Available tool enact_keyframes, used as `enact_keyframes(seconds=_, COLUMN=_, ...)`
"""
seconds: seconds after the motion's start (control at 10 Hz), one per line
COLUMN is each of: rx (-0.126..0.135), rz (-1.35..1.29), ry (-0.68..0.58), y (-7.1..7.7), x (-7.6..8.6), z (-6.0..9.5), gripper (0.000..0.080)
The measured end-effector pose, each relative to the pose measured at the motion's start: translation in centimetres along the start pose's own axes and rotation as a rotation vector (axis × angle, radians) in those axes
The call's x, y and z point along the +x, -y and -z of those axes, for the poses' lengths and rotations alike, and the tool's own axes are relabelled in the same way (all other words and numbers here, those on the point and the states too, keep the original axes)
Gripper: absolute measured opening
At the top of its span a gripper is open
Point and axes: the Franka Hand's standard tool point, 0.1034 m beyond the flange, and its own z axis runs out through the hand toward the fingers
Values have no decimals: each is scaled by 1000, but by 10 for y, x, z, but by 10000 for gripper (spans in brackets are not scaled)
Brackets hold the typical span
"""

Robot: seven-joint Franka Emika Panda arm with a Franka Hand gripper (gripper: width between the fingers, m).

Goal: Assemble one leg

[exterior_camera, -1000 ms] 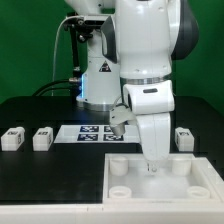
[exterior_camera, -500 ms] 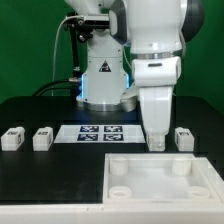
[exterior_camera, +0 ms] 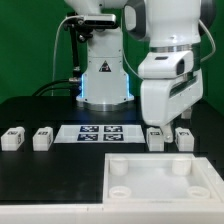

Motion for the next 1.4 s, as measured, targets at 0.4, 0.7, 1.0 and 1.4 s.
enact_keyframes(seconds=0.4, rx=19, rz=-459, ry=3, y=17, x=6, z=-3, gripper=648)
enact_keyframes(seconds=0.7, rx=25, rz=-652, ry=11, y=31, x=13, z=-4, gripper=648)
enact_keyframes(seconds=1.0, rx=74, rz=-657, ry=169, y=39, x=5, z=-4, gripper=648)
enact_keyframes(seconds=1.4, rx=251, rz=-743, ry=674, y=63, x=-6, z=-15, gripper=648)
